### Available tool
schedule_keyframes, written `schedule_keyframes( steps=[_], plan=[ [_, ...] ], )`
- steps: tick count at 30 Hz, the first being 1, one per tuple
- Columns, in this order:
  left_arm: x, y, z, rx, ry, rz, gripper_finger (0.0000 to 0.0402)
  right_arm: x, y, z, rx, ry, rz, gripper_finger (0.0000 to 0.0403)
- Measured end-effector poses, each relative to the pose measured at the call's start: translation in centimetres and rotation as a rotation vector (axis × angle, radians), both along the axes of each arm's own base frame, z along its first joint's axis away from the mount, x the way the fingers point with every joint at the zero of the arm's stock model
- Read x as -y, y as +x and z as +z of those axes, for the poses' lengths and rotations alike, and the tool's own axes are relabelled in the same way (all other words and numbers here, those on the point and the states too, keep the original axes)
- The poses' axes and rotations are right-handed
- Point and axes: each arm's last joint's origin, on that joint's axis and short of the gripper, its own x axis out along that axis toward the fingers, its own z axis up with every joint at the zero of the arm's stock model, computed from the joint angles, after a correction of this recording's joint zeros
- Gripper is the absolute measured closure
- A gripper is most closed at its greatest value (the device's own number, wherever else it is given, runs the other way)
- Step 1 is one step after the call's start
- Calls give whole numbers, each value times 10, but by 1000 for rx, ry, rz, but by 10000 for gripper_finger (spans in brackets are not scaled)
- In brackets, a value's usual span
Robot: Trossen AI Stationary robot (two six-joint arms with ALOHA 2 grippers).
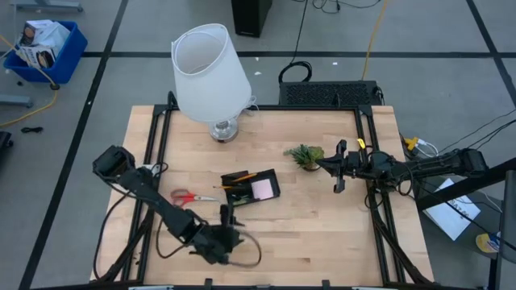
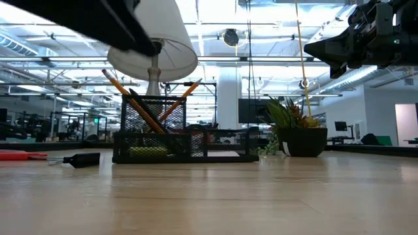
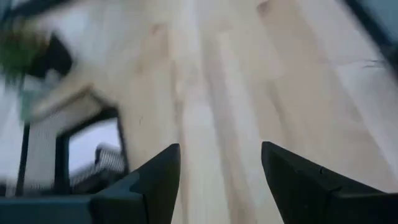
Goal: Pick and place office supplies into organizer
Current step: Put the black binder clip into the black desk organizer
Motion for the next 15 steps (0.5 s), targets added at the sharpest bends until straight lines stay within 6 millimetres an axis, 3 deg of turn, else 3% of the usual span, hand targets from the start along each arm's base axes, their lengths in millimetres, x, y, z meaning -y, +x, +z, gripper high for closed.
schedule_keyframes(
  steps=[15],
  plan=[
    [28,-4,14,145,141,-340,172,0,0,0,-1,0,0,403]
  ],
)
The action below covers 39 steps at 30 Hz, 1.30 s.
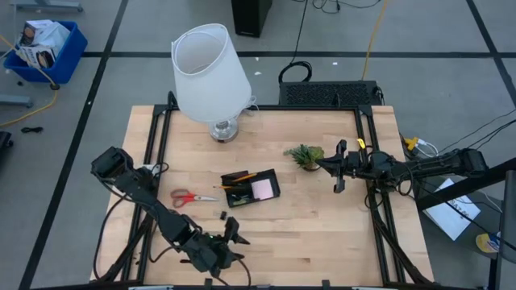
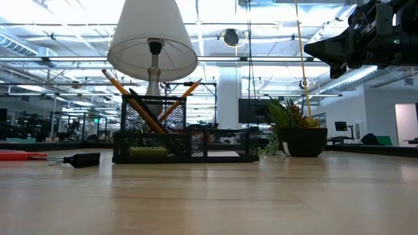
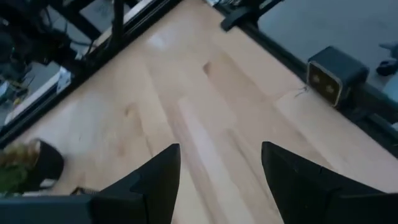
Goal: Pick and place office supplies into organizer
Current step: Put the black binder clip into the black desk organizer
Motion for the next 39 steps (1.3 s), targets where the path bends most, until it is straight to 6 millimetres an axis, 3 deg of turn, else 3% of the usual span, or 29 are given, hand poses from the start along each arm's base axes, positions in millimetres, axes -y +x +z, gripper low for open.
schedule_keyframes(
  steps=[10,17,21,26,31,34,39],
  plan=[
    [5,-3,-1,-14,53,-113,172,0,0,0,1,0,0,403],
    [-11,-4,-12,-107,-194,314,172,0,0,0,0,0,0,403],
    [-15,-10,-19,-219,-185,321,172,0,0,0,1,0,0,403],
    [-29,-25,-38,-320,-140,424,172,0,0,0,1,0,0,403],
    [-38,-45,-59,-276,-192,418,172,0,0,0,0,0,0,403],
    [-45,-56,-57,-186,-290,378,172,0,0,0,0,0,0,403],
    [-77,-80,-55,-189,-344,364,172,0,0,0,0,0,0,403]
  ],
)
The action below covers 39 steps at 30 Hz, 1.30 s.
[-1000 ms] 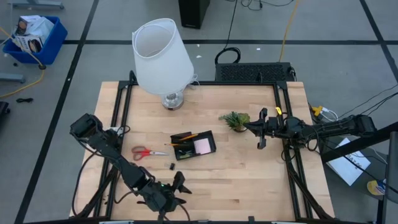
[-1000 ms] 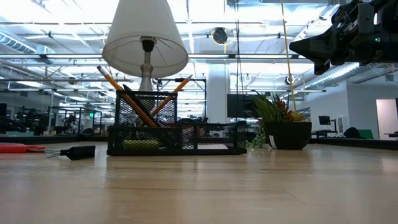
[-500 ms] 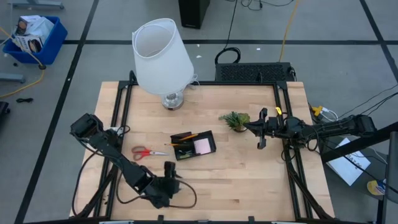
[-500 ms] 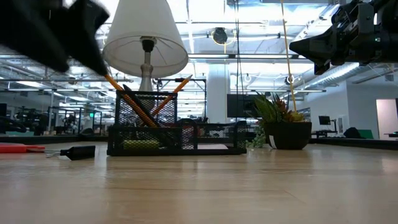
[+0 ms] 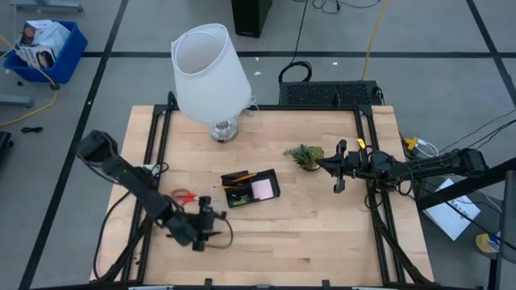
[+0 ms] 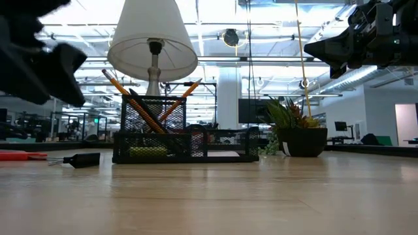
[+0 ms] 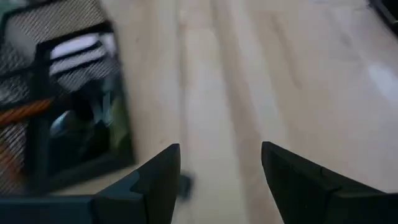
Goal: Pick and place office supplies into organizer
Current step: Put the black binder clip into the black desk organizer
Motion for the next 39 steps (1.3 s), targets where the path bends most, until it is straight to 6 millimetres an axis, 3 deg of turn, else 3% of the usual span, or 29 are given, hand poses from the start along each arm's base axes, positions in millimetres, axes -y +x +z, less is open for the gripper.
schedule_keyframes(
  steps=[4,10,20,39],
  plan=[
    [-26,-14,-7,-34,-73,-30,172,0,0,0,0,0,0,403],
    [-44,-13,-17,-49,-77,-10,172,0,0,0,-1,0,0,403],
    [-51,-5,-17,-50,-71,-66,172,0,0,0,-1,0,0,403],
    [-57,10,-38,-98,-81,-110,171,0,0,0,-1,0,0,403]
  ],
)
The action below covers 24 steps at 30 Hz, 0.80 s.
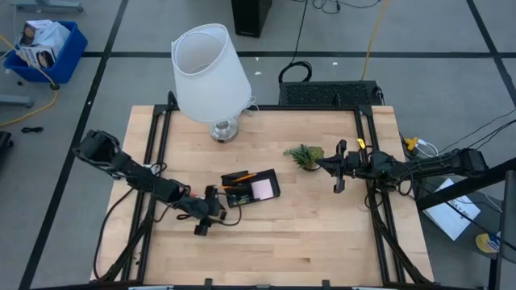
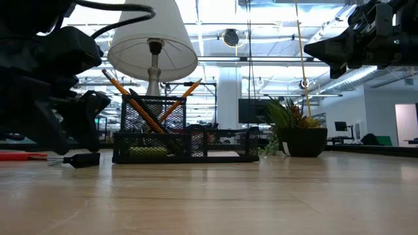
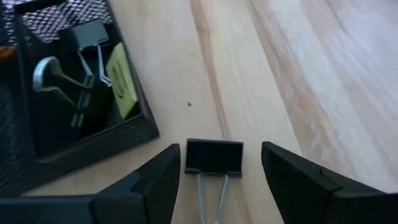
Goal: Pick and place office supplies into organizer
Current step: Put the black binder clip into the black desk organizer
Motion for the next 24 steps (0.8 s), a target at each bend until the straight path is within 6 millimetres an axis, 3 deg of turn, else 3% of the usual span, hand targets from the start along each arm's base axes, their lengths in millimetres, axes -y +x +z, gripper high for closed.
schedule_keyframes(
  steps=[18,24],
  plan=[
    [3,9,-19,-3,2,23,173,0,0,0,-1,0,0,403],
    [2,9,-20,-9,13,33,213,0,0,0,0,0,0,403]
  ],
)
